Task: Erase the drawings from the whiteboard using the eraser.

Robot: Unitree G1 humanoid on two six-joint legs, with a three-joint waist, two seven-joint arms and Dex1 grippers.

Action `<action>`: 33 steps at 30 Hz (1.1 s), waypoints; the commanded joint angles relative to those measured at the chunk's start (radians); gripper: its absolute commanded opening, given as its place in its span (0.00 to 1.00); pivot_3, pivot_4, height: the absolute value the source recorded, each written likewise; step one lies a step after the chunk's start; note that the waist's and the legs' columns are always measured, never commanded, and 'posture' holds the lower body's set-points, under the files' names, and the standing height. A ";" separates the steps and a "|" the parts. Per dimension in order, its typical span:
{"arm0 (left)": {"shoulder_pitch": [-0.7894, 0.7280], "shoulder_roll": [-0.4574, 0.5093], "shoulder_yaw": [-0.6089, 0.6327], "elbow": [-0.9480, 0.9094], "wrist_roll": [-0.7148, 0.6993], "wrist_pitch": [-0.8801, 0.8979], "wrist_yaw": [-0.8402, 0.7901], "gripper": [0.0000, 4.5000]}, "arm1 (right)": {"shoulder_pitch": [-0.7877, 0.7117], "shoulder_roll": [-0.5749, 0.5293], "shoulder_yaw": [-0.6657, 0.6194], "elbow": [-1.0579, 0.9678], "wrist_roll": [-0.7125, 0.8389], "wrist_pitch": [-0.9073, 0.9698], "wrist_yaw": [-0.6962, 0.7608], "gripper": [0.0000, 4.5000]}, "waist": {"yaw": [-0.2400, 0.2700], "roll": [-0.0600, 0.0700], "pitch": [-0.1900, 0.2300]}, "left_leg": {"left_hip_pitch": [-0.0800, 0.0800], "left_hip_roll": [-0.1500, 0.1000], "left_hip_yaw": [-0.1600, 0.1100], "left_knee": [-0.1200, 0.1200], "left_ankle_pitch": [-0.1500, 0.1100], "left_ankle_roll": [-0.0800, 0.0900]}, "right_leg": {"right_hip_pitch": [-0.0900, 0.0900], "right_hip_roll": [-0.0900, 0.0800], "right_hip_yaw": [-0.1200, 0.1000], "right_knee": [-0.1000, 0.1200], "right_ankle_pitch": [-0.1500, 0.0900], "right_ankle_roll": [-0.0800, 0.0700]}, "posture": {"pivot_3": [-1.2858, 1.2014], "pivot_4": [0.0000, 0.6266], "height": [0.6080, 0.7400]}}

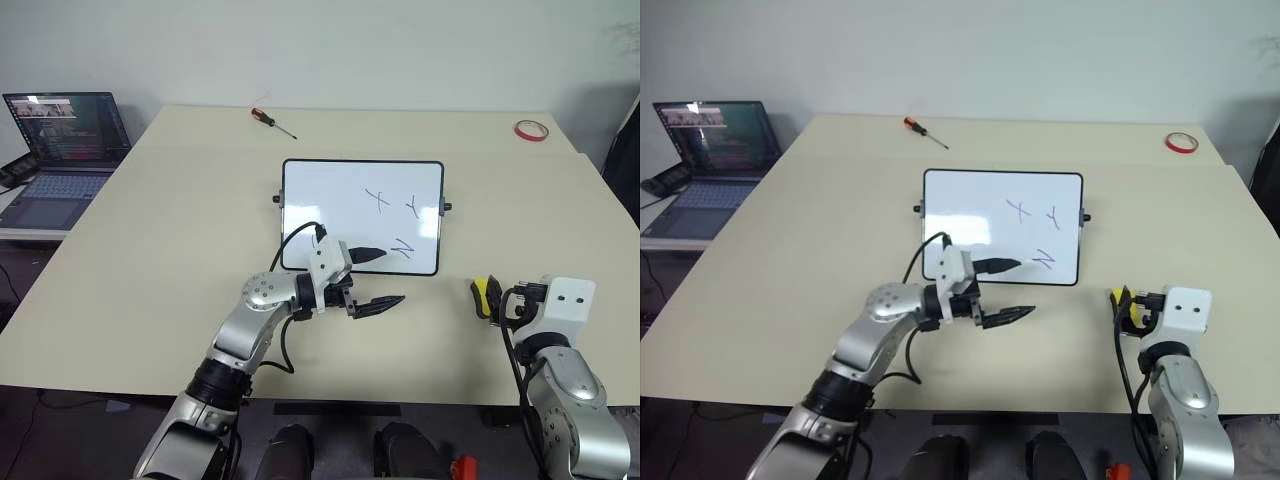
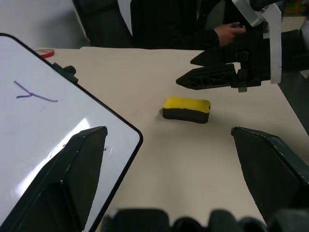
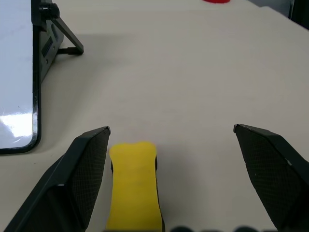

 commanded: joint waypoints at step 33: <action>-0.009 -0.003 -0.019 0.003 0.073 -0.052 -0.019 1.00 | -0.058 0.011 0.029 0.035 0.072 0.154 -0.001 0.99 | -0.001 0.000 0.000 | -0.001 0.001 0.000 0.000 0.000 0.000 | -0.001 0.000 0.000 0.000 0.000 0.000 | 0.52 0.24 1.00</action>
